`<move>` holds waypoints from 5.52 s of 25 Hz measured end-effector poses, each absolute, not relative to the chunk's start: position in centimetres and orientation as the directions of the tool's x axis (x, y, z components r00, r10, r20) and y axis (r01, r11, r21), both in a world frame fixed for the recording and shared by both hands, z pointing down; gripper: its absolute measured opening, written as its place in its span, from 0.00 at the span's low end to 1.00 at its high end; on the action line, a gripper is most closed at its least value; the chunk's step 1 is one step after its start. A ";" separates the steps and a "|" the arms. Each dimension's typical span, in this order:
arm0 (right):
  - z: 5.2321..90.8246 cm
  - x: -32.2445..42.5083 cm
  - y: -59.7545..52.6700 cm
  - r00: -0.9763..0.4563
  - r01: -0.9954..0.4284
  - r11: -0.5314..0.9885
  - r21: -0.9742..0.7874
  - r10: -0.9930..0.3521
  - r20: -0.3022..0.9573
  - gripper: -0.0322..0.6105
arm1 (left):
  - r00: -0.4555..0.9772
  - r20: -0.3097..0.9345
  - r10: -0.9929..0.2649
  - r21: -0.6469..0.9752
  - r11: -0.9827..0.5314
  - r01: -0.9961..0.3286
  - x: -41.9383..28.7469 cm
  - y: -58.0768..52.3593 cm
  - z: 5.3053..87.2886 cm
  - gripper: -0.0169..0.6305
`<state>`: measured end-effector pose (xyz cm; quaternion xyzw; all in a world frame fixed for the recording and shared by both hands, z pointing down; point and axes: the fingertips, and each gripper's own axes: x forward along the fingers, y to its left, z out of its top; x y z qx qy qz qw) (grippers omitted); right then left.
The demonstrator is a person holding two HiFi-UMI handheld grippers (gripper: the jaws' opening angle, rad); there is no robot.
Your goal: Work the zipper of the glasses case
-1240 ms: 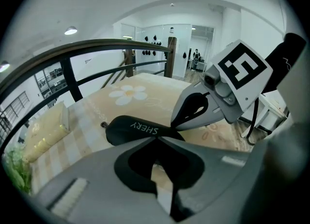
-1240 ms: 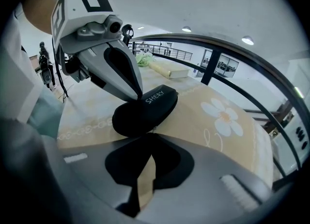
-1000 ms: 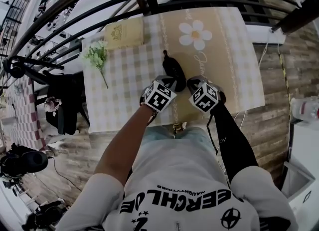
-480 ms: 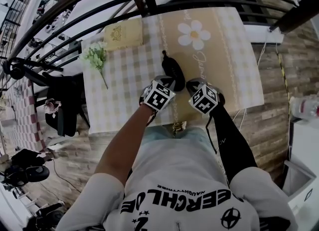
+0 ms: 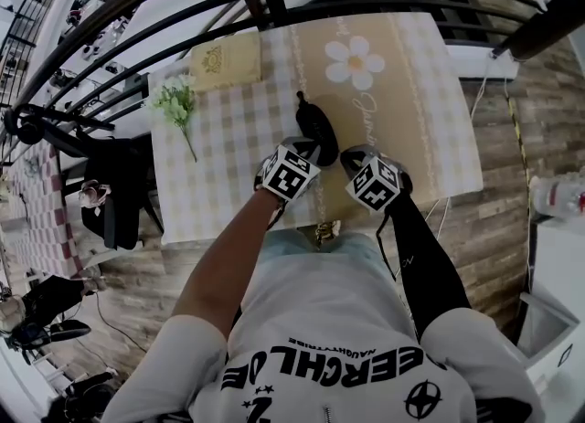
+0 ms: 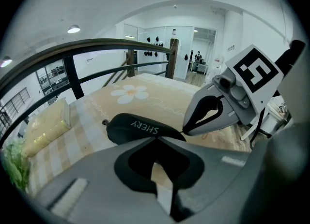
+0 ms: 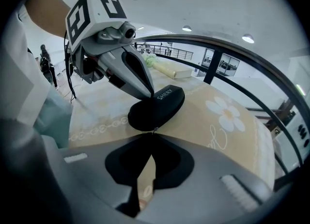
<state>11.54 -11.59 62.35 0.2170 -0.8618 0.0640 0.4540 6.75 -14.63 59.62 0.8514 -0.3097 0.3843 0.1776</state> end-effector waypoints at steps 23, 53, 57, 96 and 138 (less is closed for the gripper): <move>62.5 12.9 -9.8 -0.498 -0.521 0.852 0.061 -0.361 0.789 0.10 | 0.455 0.819 -0.350 -0.055 -0.837 -0.544 7.8 -14.4 59.9 0.19; 63.0 20.8 -16.2 -0.360 -0.610 0.774 0.168 -0.460 0.812 0.10 | 0.424 0.816 -0.392 -0.074 -0.800 -0.596 9.5 -19.9 59.5 0.20; 63.0 20.6 -15.7 -0.365 -0.606 0.779 0.160 -0.451 0.815 0.10 | 0.427 0.813 -0.395 -0.070 -0.796 -0.602 9.4 -19.9 59.6 0.20; 60.6 19.4 -14.6 -0.337 -0.785 0.605 0.133 -0.598 0.727 0.21 | 0.460 0.760 -0.459 -0.103 -0.784 -0.612 9.4 -19.8 58.9 0.20; 31.5 13.2 -8.7 -0.221 -0.943 0.254 0.214 -0.961 0.167 0.33 | 0.659 0.040 -0.751 -0.153 -0.656 -0.739 -1.1 -11.1 28.7 0.37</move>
